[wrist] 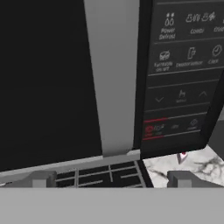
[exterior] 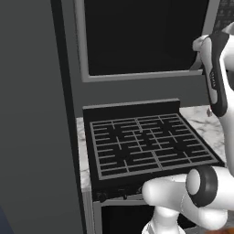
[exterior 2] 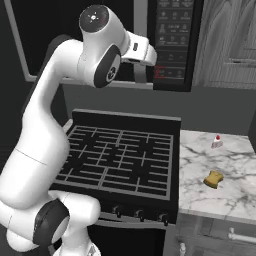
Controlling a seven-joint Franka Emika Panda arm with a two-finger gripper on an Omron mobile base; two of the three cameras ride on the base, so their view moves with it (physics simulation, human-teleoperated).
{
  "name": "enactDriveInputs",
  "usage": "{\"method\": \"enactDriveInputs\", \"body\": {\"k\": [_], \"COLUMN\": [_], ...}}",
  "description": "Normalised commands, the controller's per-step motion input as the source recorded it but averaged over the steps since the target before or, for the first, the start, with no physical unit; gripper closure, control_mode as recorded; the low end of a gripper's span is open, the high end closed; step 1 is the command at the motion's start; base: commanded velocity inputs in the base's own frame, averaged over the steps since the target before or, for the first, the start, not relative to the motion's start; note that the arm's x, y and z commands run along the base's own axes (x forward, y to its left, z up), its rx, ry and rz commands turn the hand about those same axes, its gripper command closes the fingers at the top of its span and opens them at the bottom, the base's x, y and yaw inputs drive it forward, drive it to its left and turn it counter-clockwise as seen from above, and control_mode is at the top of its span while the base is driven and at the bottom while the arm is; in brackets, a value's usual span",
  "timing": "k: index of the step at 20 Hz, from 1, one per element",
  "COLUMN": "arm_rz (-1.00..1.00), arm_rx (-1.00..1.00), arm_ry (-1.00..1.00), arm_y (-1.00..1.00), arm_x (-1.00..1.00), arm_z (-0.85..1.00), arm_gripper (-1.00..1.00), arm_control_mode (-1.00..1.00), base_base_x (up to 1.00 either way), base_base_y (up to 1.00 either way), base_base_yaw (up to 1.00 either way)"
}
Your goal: Place the sponge inside the microwave to prepare for sanitizing.
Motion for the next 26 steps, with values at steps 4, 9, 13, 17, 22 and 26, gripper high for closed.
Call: {"method": "enactDriveInputs", "body": {"k": [4,9,13,17,22,26], "arm_rz": [0.03,0.00,0.00,0.00,0.00,0.00], "arm_rx": [0.00,0.00,0.00,0.00,0.00,0.00], "arm_ry": [0.00,0.00,0.00,0.00,0.00,0.00], "arm_y": [-0.34,-0.15,0.00,0.18,0.02,0.00], "arm_x": [0.20,0.18,0.22,0.11,0.13,0.27], "arm_z": [0.00,0.00,0.00,-0.03,0.00,-0.01], "arm_gripper": [-1.00,-1.00,-1.00,-1.00,-1.00,-1.00], "arm_control_mode": [-1.00,-1.00,-1.00,-1.00,-1.00,-1.00], "base_base_x": [0.00,0.00,0.00,0.00,0.00,0.00], "base_base_y": [0.00,0.00,0.00,0.00,0.00,0.00], "base_base_yaw": [0.00,0.00,0.00,0.00,0.00,0.00]}}
